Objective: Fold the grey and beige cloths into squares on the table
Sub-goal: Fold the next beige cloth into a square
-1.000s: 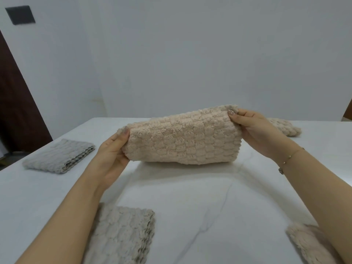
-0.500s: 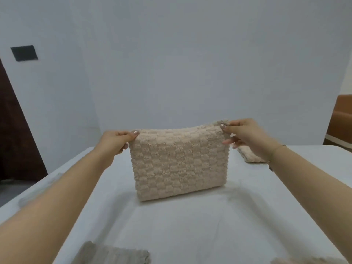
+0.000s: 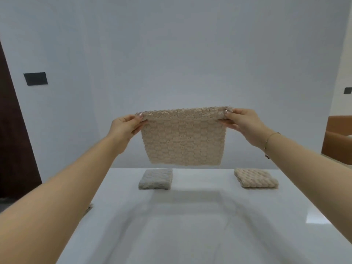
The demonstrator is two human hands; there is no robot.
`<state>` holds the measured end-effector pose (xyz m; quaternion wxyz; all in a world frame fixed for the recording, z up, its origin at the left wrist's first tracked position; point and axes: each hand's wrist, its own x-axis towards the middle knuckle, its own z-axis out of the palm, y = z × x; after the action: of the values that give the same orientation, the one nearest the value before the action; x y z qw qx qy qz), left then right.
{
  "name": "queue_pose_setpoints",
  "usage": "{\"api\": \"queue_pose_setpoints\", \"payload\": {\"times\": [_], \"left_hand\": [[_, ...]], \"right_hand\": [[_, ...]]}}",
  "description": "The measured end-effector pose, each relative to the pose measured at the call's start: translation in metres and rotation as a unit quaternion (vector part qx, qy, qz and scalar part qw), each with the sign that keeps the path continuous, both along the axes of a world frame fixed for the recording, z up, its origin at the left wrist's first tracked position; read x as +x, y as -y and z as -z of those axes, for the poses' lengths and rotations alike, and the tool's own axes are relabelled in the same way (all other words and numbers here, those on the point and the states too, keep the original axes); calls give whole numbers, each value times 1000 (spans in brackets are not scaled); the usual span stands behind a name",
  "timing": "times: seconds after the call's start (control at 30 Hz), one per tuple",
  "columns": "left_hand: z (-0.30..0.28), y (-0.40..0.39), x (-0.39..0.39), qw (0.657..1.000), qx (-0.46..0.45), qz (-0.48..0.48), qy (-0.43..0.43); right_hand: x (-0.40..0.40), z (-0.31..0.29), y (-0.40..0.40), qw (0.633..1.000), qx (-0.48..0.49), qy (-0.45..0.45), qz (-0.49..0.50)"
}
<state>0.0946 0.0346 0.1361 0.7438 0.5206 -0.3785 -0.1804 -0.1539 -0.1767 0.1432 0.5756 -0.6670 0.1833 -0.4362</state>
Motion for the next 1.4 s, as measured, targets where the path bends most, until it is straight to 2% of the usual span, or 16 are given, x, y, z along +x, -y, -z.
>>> {"api": "queue_pose_setpoints", "payload": {"times": [0.13,0.27,0.53,0.63,0.8,1.07,1.27,1.4], "left_hand": [[35,-20,-18,999,11,3,-31],[90,-49,-47,997,40,-3,-72],[180,-106,-89,978,206,-10,-28],[193,-122,-99,967,251,-25,18],[205,-132,-111,952,293,-44,71],[193,-109,-92,936,338,-49,86],[191,-38,-49,923,378,-30,66],[213,-20,-30,908,413,-34,63]], "right_hand": [[-21,28,-19,999,0,-47,-16],[-46,80,-41,993,2,-116,-25],[-110,181,-82,965,31,-250,-75],[-127,200,-94,949,41,-299,-89],[-141,208,-106,925,3,-367,-96],[-125,191,-80,940,-21,-334,-67],[-73,202,-39,953,37,-291,-70],[-53,224,-26,947,52,-313,-48]]}}
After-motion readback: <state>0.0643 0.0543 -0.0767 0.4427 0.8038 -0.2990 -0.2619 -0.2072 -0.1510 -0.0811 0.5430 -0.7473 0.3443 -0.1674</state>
